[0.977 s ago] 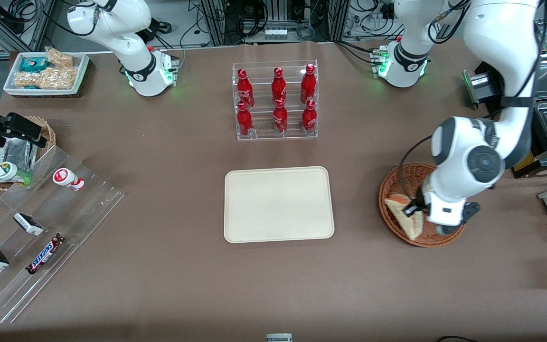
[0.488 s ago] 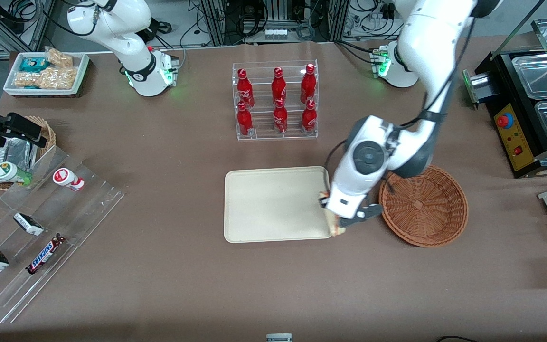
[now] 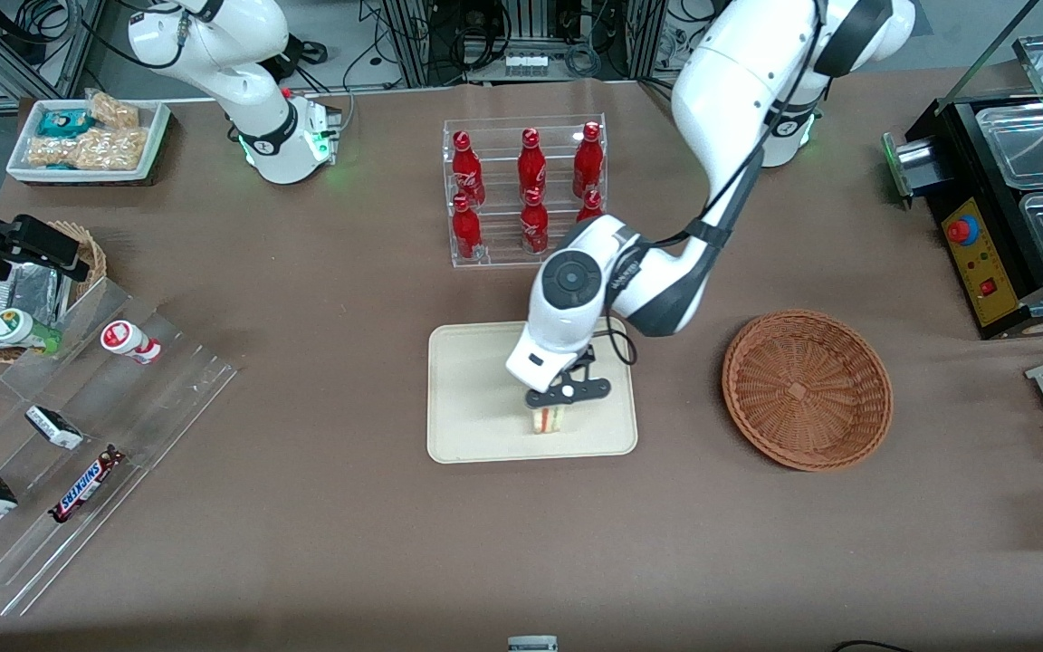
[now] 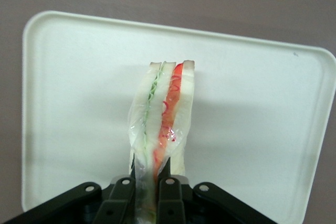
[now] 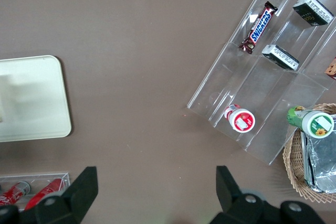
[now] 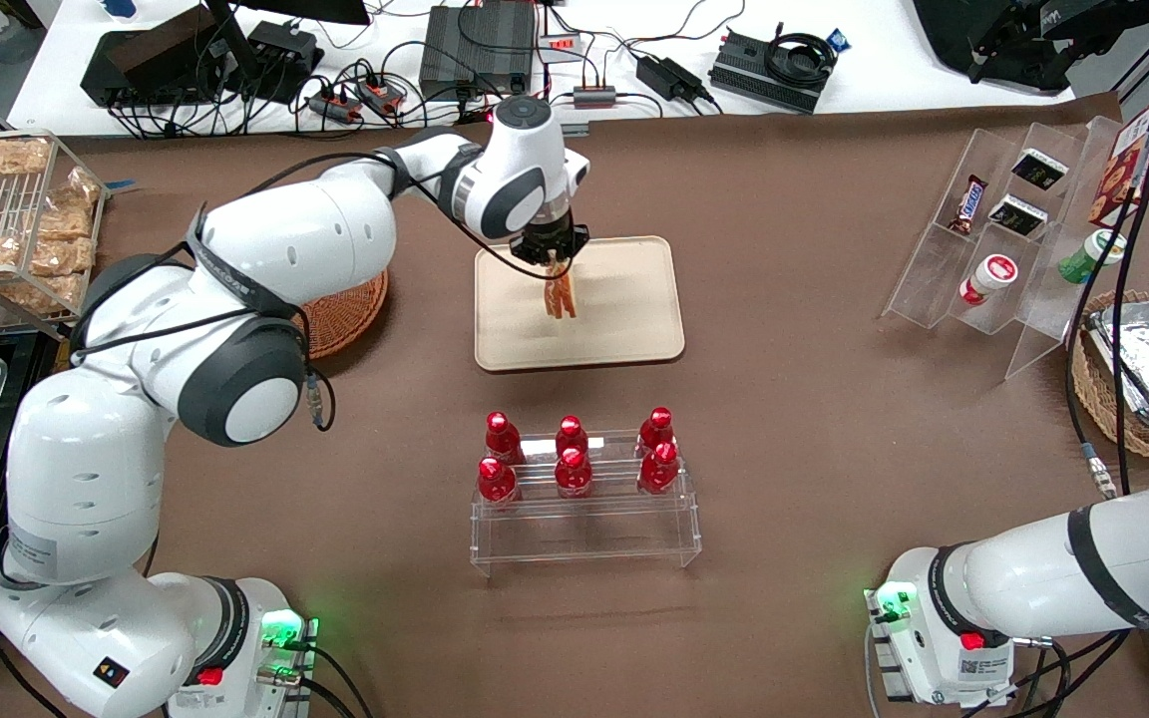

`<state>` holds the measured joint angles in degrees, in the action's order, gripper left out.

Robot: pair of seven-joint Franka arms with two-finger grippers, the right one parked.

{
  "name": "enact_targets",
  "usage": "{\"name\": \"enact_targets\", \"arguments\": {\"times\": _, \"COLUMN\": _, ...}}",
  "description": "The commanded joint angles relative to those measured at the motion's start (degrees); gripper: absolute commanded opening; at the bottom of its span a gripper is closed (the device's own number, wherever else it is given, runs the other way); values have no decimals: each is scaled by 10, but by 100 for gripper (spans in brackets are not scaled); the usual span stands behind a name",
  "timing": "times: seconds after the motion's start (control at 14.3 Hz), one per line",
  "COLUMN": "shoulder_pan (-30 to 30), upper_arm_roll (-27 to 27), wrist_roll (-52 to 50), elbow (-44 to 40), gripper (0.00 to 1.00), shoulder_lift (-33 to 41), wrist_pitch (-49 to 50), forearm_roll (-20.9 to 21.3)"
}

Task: Place sandwich from basket to tray
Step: 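Carry the sandwich with the left gripper over the cream tray, then lower the sandwich onto the tray and open the left gripper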

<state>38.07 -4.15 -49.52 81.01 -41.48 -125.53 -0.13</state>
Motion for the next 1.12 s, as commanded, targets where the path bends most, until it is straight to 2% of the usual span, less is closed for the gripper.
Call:
{"name": "enact_targets", "arguments": {"times": 0.0, "shoulder_pan": 18, "upper_arm_roll": 9, "wrist_roll": -9, "elbow": -20, "gripper": 10, "shoulder_lift": -14, "wrist_pitch": 12, "forearm_roll": 5}}
{"name": "enact_targets", "arguments": {"times": 0.14, "shoulder_pan": 25, "upper_arm_roll": 9, "wrist_roll": -27, "elbow": -20, "gripper": 14, "shoulder_lift": -23, "wrist_pitch": 12, "forearm_roll": 4}}
{"name": "enact_targets", "arguments": {"times": 0.28, "shoulder_pan": 26, "upper_arm_roll": 9, "wrist_roll": -65, "elbow": -23, "gripper": 25, "shoulder_lift": -33, "wrist_pitch": 10, "forearm_roll": 4}}
{"name": "enact_targets", "arguments": {"times": 0.35, "shoulder_pan": 25, "upper_arm_roll": 9, "wrist_roll": -68, "elbow": -24, "gripper": 39, "shoulder_lift": -33, "wrist_pitch": 6, "forearm_roll": 3}}
{"name": "enact_targets", "arguments": {"times": 0.42, "shoulder_pan": 26, "upper_arm_roll": 9, "wrist_roll": -72, "elbow": -24, "gripper": 77, "shoulder_lift": -31, "wrist_pitch": 6, "forearm_roll": 0}}
{"name": "enact_targets", "arguments": {"times": 0.49, "shoulder_pan": 26, "upper_arm_roll": 9, "wrist_roll": -84, "elbow": -26, "gripper": 100, "shoulder_lift": -26, "wrist_pitch": 6, "forearm_roll": 3}}
{"name": "enact_targets", "arguments": {"times": 0.77, "shoulder_pan": 22, "upper_arm_roll": 12, "wrist_roll": -82, "elbow": -35, "gripper": 100, "shoulder_lift": 29, "wrist_pitch": 14, "forearm_roll": 37}}
{"name": "enact_targets", "arguments": {"times": 0.98, "shoulder_pan": 7, "upper_arm_roll": 14, "wrist_roll": -73, "elbow": -31, "gripper": 100, "shoulder_lift": 66, "wrist_pitch": 62, "forearm_roll": 43}}
{"name": "enact_targets", "arguments": {"times": 1.05, "shoulder_pan": -15, "upper_arm_roll": 14, "wrist_roll": -62, "elbow": -22, "gripper": 100, "shoulder_lift": 87, "wrist_pitch": 88, "forearm_roll": 42}}
